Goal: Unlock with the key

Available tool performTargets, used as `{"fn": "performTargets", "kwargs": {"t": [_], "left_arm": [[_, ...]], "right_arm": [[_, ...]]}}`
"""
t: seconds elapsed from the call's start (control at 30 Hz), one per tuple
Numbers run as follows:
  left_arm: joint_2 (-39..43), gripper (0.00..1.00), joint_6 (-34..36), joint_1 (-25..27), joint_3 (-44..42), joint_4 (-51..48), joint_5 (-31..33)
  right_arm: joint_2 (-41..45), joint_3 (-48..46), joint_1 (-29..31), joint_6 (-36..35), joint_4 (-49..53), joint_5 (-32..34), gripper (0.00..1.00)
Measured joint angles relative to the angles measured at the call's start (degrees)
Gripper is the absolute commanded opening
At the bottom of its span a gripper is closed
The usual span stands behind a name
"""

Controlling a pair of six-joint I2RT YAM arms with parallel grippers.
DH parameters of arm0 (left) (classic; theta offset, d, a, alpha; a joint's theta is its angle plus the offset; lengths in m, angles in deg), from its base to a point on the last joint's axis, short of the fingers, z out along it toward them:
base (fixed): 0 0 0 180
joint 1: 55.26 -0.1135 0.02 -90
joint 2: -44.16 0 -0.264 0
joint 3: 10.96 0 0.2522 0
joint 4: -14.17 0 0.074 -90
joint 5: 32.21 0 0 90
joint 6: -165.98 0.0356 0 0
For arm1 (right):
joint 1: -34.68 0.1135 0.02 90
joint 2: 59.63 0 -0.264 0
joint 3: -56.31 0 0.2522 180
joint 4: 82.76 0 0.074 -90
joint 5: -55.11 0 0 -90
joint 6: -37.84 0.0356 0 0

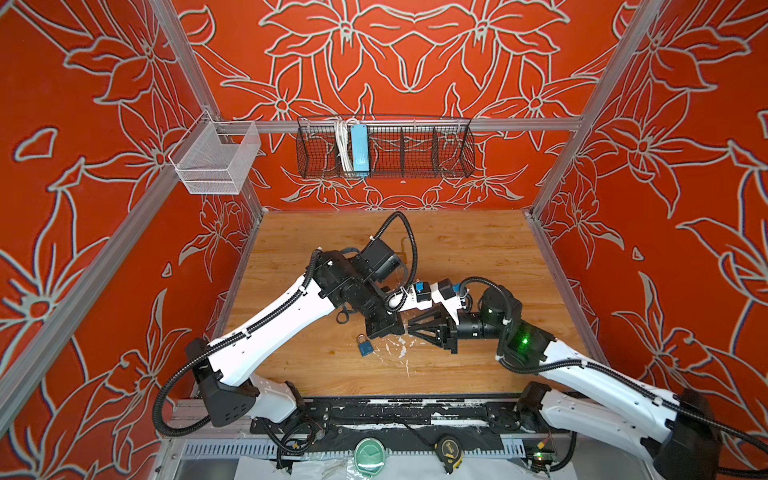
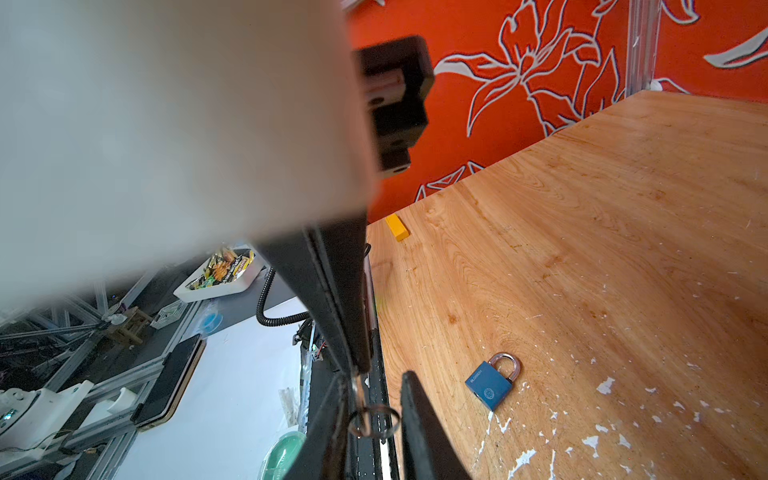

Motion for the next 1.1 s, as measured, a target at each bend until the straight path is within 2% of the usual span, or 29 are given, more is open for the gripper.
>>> {"fn": "performTargets", "kwargs": {"t": [0.07,0.3,0.57,1.1], "left_arm": [[0.2,0.00,0.0,0.0,0.0,0.3,0.0],[0.6,0.00,0.0,0.0,0.0,1.0,0.0],[1.0,0.00,0.1,0.0,-0.3,1.5,0.0],[1.1,0.00,1.9,0.1,-0.3,1.6,-0.2]], "right_arm": [[0.0,0.0,0.0,0.1,0.0,0.0,0.23],[0.2,0.0,0.1,0.8,0.0,0.0,0.09],[0.3,0.0,0.2,1.0,-0.1,0.0,0.00],[2.4,0.0,0.3,1.0,2.1,0.5,0.00]]}}
